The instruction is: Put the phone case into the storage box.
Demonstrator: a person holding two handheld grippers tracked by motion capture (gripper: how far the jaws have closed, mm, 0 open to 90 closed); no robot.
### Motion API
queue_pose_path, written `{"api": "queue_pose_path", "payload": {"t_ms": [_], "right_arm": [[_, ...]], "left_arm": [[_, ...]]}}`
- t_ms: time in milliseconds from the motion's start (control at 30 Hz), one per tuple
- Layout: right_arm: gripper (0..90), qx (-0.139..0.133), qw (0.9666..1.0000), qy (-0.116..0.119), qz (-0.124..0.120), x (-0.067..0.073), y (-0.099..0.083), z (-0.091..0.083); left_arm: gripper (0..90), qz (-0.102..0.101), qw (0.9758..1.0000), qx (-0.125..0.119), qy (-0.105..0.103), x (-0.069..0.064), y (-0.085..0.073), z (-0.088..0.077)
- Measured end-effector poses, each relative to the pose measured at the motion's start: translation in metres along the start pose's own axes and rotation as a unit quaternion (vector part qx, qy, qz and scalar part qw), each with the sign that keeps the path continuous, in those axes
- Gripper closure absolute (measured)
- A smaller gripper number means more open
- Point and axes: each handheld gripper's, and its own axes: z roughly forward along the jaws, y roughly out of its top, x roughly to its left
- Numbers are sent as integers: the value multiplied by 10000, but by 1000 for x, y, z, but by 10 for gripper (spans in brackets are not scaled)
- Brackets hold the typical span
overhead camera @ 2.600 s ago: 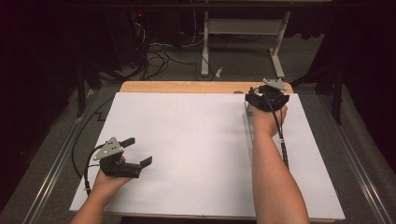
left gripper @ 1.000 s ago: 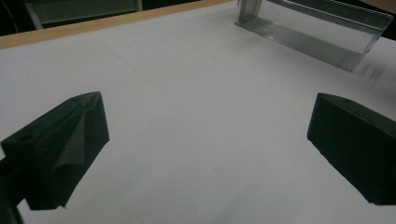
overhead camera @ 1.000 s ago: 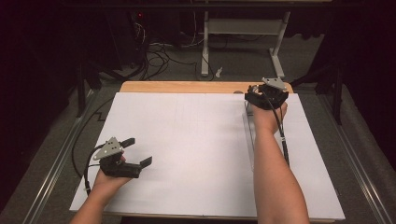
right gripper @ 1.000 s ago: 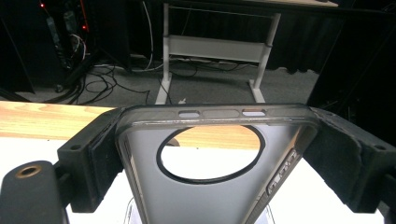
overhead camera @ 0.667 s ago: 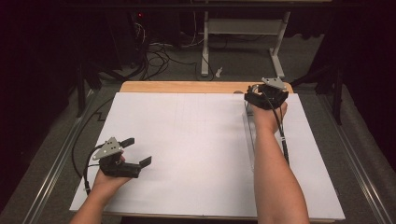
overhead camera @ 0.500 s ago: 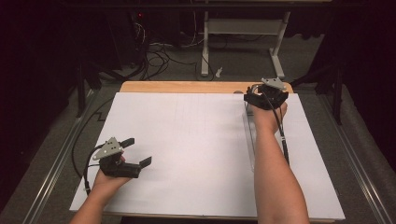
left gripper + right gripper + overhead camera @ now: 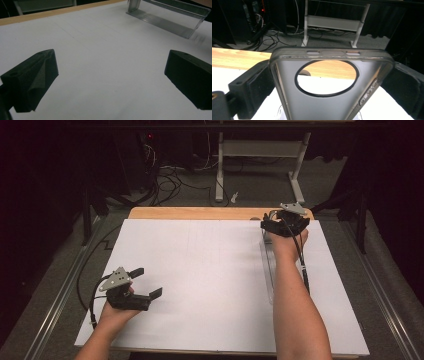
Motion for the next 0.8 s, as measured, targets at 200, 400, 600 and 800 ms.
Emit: {"api": "queue_pose_path", "payload": {"t_ms": [200,400,600,800], "right_arm": [[3,48,10000,54,-45,0,-1,2],[3,72,10000,52,-37,-3,-1,2],[2,59,9998,164,-38,-4,1,-2],[2,18,9997,238,-78,-5,5,-7]], "left_arm": [[2,3,10000,3,0,0,0,0],[2,2,10000,7,2,0,0,0],[3,2,10000,5,-14,0,0,1],[3,10,10000,12,-18,-1,0,1]]}}
